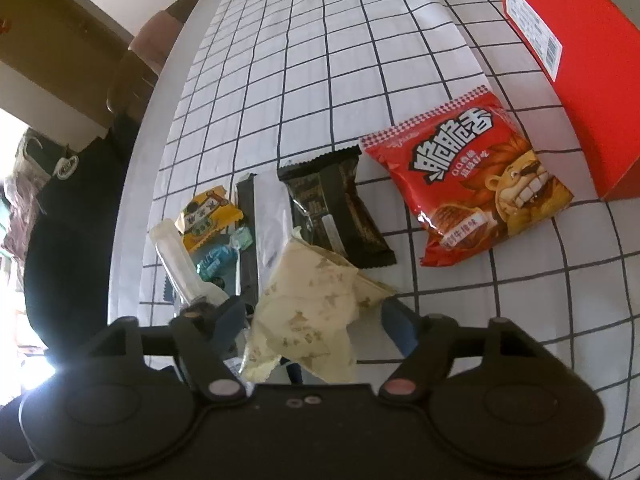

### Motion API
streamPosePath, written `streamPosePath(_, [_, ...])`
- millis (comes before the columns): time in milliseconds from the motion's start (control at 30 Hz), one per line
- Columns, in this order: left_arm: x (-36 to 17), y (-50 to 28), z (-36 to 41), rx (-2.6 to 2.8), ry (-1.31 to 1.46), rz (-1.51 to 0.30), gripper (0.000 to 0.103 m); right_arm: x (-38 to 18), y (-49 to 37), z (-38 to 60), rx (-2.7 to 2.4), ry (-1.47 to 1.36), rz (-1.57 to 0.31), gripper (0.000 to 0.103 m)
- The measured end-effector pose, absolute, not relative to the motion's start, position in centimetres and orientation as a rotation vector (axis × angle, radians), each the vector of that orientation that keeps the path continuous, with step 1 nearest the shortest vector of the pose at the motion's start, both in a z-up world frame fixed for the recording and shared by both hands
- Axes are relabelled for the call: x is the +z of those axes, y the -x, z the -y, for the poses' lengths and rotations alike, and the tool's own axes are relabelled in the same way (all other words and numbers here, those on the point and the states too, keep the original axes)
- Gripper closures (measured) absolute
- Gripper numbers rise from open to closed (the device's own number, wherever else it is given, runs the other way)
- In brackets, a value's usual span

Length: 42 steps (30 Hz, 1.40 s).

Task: Organize snacks
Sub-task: 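Grasp the white-and-blue wrapped snack with the left tool while the right tool grasps the cream pouch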

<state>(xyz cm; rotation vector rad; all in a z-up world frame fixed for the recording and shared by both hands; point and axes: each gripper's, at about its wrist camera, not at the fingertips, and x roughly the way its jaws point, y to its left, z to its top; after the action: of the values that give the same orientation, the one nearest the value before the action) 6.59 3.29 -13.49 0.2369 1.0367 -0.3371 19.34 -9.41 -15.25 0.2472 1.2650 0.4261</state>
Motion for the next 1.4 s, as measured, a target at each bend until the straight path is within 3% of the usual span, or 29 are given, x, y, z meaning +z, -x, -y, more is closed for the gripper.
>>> streamPosePath(233, [-14.6,-7.3,-2.7,-0.382,-0.313,-1.061,0.028,-15.2,-19.3,10.2,0.432,-0.273,-1.25,0.053])
streamPosePath(267, [-14.7,-7.3,-2.5,-0.391,-0.329,-1.064,0.028,-15.2,-19.2,10.3,0.444,-0.276,-1.249,0.061])
streamPosePath(833, [-16.9,-7.9,0.2,-0.481,-0.561,-1.06,0.028,-14.3,-17.0,13.3,0.456,-0.295,-1.211,0.063])
streamPosePath(1233, [-17.3,-7.8,0.8,-0.437,-0.449,-1.101,0.038,-14.1,-15.3,15.3,0.449,-0.284,-1.194,0.063])
streamPosePath(1400, [-17.4,-8.5,0.4,-0.372,-0.374,-1.097,0.051,-13.9,-14.9,16.1,0.439,-0.279,-1.179,0.063])
